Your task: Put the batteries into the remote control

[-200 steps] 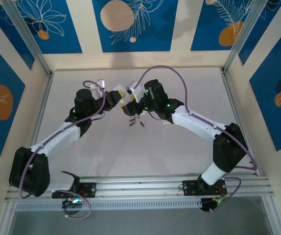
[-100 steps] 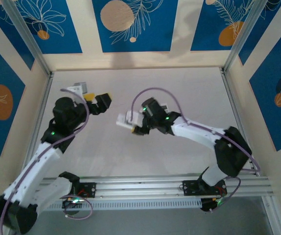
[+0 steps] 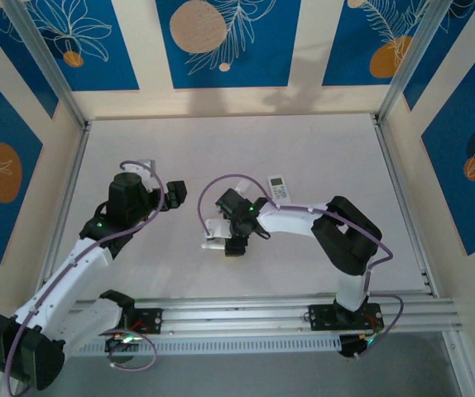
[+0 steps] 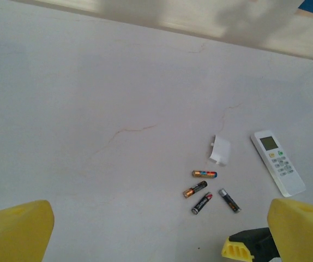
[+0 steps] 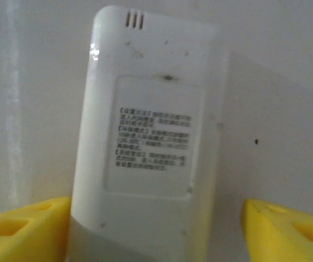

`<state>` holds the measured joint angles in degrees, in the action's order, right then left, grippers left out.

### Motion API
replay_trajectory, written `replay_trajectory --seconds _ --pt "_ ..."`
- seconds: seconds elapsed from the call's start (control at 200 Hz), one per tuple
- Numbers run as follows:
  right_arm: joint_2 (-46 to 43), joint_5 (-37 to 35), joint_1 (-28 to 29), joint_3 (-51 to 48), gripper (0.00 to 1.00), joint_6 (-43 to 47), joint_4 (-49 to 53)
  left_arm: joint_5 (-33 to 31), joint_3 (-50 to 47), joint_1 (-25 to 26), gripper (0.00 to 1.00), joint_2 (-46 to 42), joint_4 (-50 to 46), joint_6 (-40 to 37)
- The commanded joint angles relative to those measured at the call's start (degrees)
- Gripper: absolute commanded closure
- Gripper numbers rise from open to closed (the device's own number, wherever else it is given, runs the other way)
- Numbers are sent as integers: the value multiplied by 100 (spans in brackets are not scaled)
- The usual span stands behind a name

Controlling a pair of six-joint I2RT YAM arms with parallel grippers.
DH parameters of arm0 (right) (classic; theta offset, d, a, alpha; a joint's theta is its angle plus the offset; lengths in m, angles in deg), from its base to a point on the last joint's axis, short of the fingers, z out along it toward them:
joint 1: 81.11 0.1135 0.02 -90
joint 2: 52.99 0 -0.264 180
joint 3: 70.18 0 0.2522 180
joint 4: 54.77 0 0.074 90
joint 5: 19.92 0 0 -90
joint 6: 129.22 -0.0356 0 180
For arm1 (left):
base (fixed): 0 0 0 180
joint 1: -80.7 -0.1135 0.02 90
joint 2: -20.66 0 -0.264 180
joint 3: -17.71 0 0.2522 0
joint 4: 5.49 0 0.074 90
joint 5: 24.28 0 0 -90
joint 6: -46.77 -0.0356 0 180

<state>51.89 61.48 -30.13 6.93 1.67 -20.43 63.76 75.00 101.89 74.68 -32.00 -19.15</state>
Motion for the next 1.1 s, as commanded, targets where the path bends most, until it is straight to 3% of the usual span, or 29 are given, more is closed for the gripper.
replay_trajectory --seconds 0.0,0.075,0.14,0.245,0.305,0.43,0.725,1.095 --pt "-628 149 -35 -200 14 -231 -254 130 120 -52 0 62 245 83" --pt "-1093 390 -275 -147 15 -923 -504 168 146 -53 0 134 308 151" --pt "-1329 450 -685 37 17 -2466 -635 222 189 -53 0 209 287 225" --pt "-1121 687 -1615 660 38 -5518 154 475 171 -54 0 303 256 314" --pt "-810 856 -1905 992 44 -6306 775 596 148 -54 0 361 265 352" --pt "-365 385 -1839 1305 47 -6283 1160 902 283 -62 0 612 177 362" --pt "547 430 -1594 1769 52 -6104 1370 1887 715 -57 0 1505 -31 409" --pt "1278 -95 -1333 2179 61 -5977 1492 1869 727 -62 0 1767 66 369"
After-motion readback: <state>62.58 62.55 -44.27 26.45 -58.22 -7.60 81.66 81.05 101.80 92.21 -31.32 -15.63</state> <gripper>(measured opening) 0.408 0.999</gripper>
